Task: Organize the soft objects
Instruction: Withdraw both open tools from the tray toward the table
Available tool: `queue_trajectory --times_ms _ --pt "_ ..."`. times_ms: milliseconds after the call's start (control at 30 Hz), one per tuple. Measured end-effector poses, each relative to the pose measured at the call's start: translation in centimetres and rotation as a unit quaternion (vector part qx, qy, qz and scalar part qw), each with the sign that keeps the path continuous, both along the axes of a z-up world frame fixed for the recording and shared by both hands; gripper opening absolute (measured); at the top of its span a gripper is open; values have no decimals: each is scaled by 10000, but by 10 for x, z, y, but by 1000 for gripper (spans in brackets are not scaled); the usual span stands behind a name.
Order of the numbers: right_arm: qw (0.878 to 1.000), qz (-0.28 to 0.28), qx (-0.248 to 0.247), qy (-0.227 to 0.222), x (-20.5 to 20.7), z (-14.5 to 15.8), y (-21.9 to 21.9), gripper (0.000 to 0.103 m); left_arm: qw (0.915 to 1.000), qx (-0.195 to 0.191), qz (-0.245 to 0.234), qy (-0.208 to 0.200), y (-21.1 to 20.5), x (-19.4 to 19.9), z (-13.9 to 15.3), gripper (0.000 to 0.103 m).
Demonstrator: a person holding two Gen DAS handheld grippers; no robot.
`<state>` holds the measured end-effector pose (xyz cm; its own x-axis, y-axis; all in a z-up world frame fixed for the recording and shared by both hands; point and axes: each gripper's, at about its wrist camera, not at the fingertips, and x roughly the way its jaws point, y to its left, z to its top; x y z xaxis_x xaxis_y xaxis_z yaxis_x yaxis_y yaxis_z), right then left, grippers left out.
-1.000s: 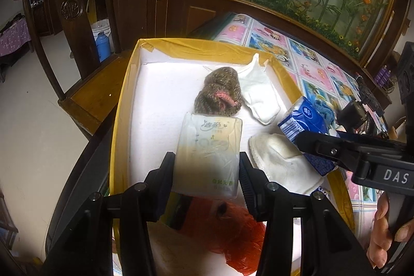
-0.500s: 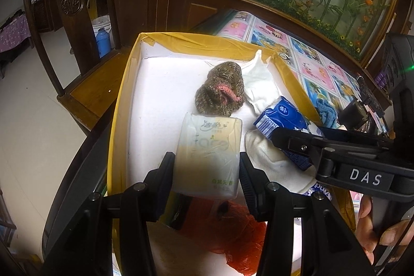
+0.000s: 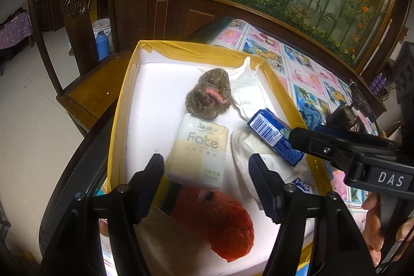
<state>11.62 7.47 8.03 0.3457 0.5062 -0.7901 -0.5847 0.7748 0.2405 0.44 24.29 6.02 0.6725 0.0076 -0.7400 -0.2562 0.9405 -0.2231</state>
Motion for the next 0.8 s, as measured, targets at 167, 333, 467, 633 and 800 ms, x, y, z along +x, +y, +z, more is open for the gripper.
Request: queue_trajectory --times_ms 167,333,467,633,800 --pt "9995 -80 235 -218 -12 15 -26 73 9999 75 -79 -48 -16 -1 9 69" --pt "9983 -180 481 -278 -18 23 -62 73 9997 149 -197 -52 -36 -1 15 69" --pt "9968 -222 704 -320 -22 26 -97 74 9992 255 -318 -51 -54 -1 21 70" --pt "9956 -266 775 -461 -32 24 -145 73 9980 386 -494 -74 -81 0 28 70" --pt "9942 -553 751 -532 -36 11 -203 73 9960 496 -746 -60 -113 6 31 70"
